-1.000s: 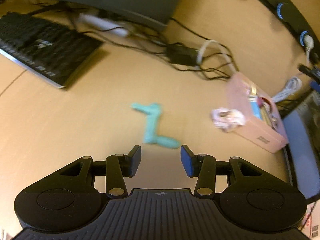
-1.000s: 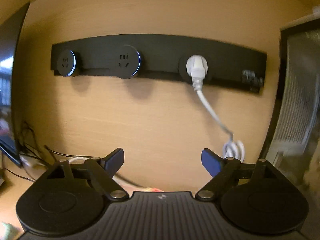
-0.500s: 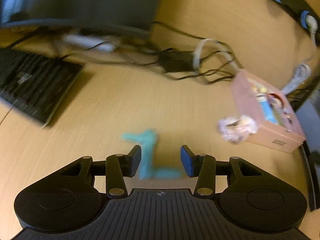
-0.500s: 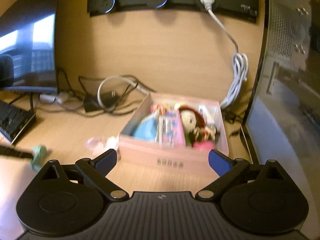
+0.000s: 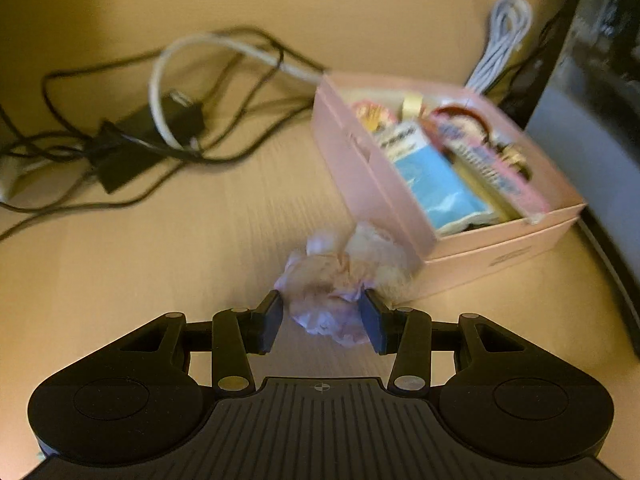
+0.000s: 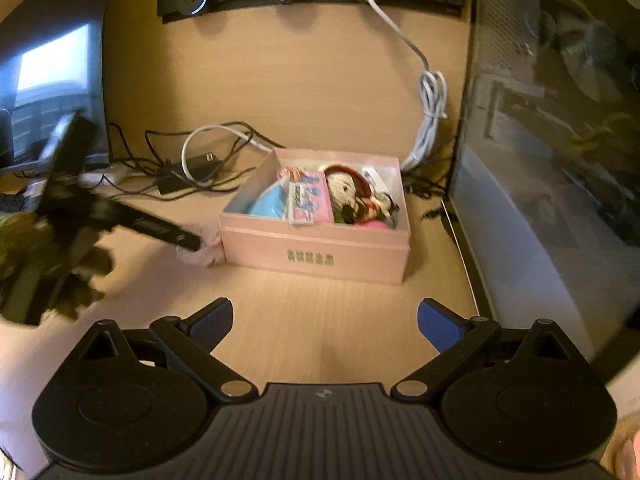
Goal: Organize objects
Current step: 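Place the keychain into the pink box with the right tool while the left tool grasps the lace pouch, then grasp the teal crank handle with the right tool while the left tool holds the lace pouch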
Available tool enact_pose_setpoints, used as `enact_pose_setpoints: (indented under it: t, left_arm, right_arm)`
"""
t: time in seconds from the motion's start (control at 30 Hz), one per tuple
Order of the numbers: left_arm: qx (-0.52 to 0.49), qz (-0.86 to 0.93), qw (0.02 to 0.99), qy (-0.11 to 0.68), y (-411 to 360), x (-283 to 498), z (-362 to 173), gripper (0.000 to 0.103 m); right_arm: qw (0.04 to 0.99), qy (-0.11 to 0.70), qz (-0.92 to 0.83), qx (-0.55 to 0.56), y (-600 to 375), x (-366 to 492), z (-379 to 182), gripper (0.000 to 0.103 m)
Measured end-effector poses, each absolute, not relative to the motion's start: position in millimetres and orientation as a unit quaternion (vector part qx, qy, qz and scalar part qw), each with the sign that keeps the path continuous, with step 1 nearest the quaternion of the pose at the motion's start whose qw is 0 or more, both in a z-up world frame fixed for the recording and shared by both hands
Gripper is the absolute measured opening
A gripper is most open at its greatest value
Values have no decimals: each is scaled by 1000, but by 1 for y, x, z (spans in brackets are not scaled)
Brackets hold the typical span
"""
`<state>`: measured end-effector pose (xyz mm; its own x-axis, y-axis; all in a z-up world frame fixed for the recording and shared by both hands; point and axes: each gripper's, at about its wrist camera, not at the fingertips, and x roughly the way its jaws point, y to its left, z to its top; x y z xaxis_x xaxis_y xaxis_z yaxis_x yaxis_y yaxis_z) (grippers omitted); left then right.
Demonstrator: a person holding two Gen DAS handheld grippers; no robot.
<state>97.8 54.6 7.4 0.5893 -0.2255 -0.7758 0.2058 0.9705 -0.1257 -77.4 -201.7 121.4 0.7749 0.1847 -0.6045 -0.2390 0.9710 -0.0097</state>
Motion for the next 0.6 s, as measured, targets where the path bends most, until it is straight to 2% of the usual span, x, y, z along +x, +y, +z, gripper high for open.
enact_pose_setpoints:
  t: [0.03, 0.07, 0.1, 0.13, 0.43, 0.6]
  left_arm:
    - [-8, -116, 896, 430, 51, 100, 6, 45]
    - [-9, -110, 895, 431, 50, 101, 6, 37]
    - [-19, -107, 895, 433, 49, 101, 7, 24]
    - [-35, -107, 894, 434, 50, 99, 8, 20]
    - [-114, -75, 886, 444, 70, 20, 23, 17]
    - [-166, 0, 886, 432, 118, -40, 46, 17]
  right_arm:
    - [940, 319, 110, -44, -203, -80, 120, 99]
    - [939, 323, 110, -45, -205, -82, 118, 99]
    - [937, 327, 110, -45, -206, -84, 116, 99]
    - [936, 330, 112, -45, -207, -86, 115, 99]
    - [922, 347, 165, -53, -187, -82, 98, 100]
    - [904, 357, 226, -65, -147, -67, 87, 100]
